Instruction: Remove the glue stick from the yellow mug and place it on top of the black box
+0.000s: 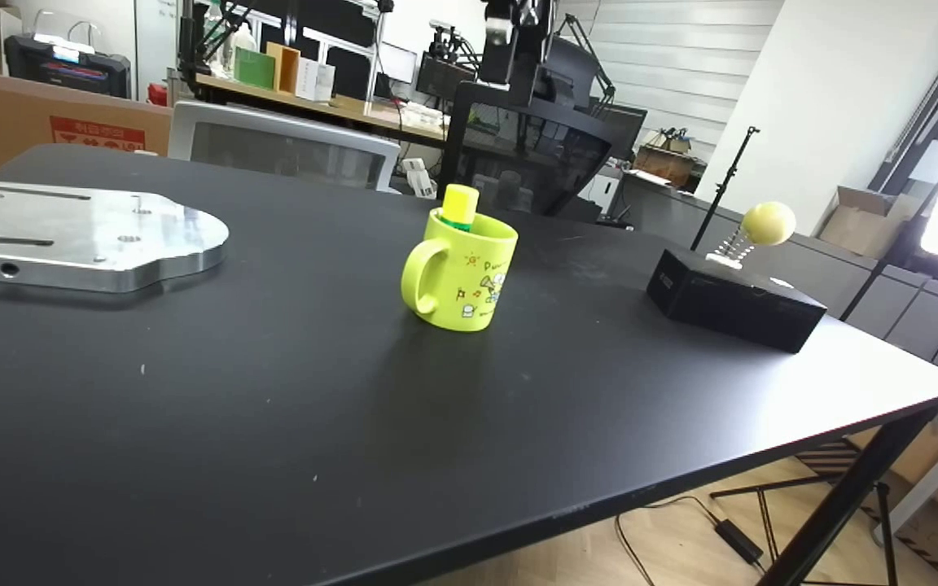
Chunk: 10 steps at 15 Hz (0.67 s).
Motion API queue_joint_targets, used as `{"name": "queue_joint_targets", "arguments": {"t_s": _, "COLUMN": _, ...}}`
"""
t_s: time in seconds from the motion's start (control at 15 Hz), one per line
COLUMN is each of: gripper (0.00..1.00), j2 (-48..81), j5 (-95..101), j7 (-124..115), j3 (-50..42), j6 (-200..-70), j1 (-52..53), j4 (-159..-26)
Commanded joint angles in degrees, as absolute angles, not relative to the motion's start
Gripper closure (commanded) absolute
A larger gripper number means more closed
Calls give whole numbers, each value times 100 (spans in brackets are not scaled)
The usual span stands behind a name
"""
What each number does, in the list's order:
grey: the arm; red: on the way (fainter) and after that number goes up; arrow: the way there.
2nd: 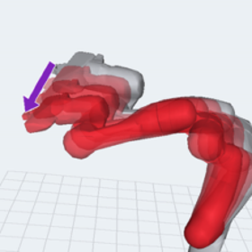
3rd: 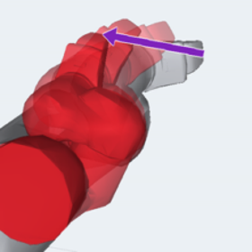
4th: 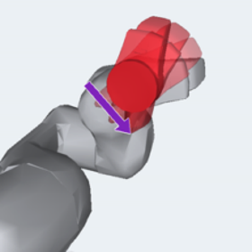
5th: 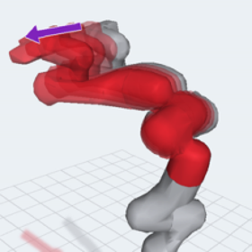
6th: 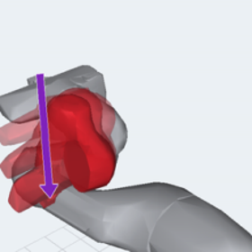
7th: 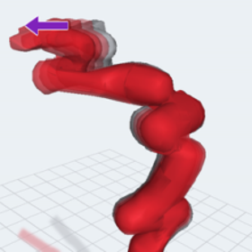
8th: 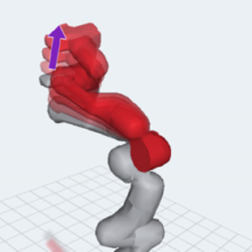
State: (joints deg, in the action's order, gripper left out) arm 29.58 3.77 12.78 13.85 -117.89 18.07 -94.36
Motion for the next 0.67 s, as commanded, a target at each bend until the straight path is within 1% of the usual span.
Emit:
{"name": "queue_joint_targets", "arguments": {"t_s": 0.0, "gripper": 0, "j2": 3325, "j5": 763, "j7": 1148, "j3": 1301, "j6": -11821, "j1": 1988, "j4": -9137}}
{"name": "queue_joint_targets", "arguments": {"t_s": 0.6, "gripper": 0, "j2": 3841, "j5": 1306, "j7": 1128, "j3": 1222, "j6": -12034, "j1": 2158, "j4": -9001}}
